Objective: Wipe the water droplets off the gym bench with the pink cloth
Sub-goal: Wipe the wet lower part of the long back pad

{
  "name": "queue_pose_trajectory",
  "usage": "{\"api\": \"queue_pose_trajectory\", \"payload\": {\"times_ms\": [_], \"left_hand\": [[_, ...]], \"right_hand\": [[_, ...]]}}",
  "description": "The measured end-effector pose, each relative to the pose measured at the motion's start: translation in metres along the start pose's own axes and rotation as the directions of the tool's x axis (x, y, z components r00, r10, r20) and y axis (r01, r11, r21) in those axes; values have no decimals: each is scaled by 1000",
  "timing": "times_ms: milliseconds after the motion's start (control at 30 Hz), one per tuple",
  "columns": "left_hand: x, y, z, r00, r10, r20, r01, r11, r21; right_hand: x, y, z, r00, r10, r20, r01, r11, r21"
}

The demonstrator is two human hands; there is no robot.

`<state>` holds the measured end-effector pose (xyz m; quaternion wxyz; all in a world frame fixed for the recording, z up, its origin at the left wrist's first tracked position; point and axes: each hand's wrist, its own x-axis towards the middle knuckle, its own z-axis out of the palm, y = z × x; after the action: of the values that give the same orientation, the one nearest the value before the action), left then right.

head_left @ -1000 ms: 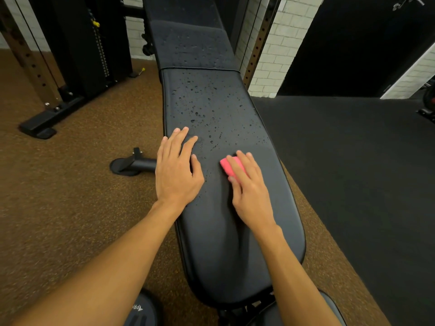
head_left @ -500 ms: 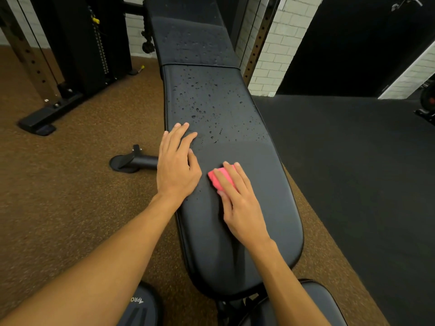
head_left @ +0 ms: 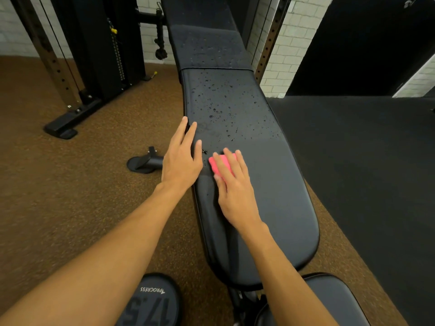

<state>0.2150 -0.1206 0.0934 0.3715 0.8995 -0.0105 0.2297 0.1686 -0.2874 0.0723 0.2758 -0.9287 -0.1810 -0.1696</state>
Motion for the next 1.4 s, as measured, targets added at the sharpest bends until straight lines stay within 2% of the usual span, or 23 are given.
{"api": "queue_pose_trajectory", "payload": {"times_ms": [67, 133, 267, 333, 400, 533, 567, 633, 733, 833, 900, 1067, 1133, 1233, 1300, 1400], "left_hand": [[-3, -5, 0, 1000, 11, 16, -11, 1000, -9], [-4, -8, -1, 1000, 1, 21, 0, 999, -41], [-5, -6, -2, 998, -57, 9, 57, 990, -128], [-7, -5, -2, 997, -79, 14, 80, 984, -158], [-7, -6, -2, 995, -94, 15, 95, 979, -179], [-7, -7, -1, 993, -115, 16, 116, 974, -193], [-7, -8, 0, 994, -111, 15, 112, 972, -204], [-6, -11, 1, 994, -104, 19, 106, 969, -223], [-6, -13, 1, 994, -110, 17, 111, 967, -230], [-7, -14, 1, 994, -105, 8, 103, 966, -236], [-9, -16, 2, 993, -116, 9, 114, 959, -261], [-10, -19, 0, 989, -142, 38, 147, 946, -289], [-8, -17, -2, 987, -153, 41, 158, 940, -302], [-8, -11, -8, 984, -176, 30, 176, 931, -321], [-9, -9, -10, 979, -201, 16, 196, 926, -323], [-9, -12, -8, 975, -222, 3, 208, 909, -360]], "right_hand": [[-25, 3, -5, 995, -95, 41, 97, 994, -46], [-47, 14, -14, 993, -105, 44, 108, 992, -63], [-35, 24, -16, 995, 93, -39, -95, 995, -41], [-19, 13, -6, 987, 143, -71, -146, 989, -31], [-13, 0, 2, 995, 84, -57, -85, 996, -31], [-37, 6, -5, 985, -159, 61, 163, 984, -67], [-44, 12, -10, 983, -172, 71, 177, 981, -78], [-46, 24, -17, 995, -96, 33, 98, 992, -75], [-20, 25, -13, 992, 111, -68, -114, 992, -50], [15, 10, -2, 974, 189, -124, -194, 981, -26], [29, 1, 5, 982, 153, -114, -157, 987, -27], [1, 4, -4, 995, -95, 23, 96, 992, -78], [-9, 15, -14, 997, -70, 19, 71, 994, -81], [10, 20, -15, 994, 99, -54, -103, 993, -66], [31, 12, -6, 984, 157, -87, -162, 986, -50], [40, -4, 6, 997, 52, -61, -55, 997, -47]]}}
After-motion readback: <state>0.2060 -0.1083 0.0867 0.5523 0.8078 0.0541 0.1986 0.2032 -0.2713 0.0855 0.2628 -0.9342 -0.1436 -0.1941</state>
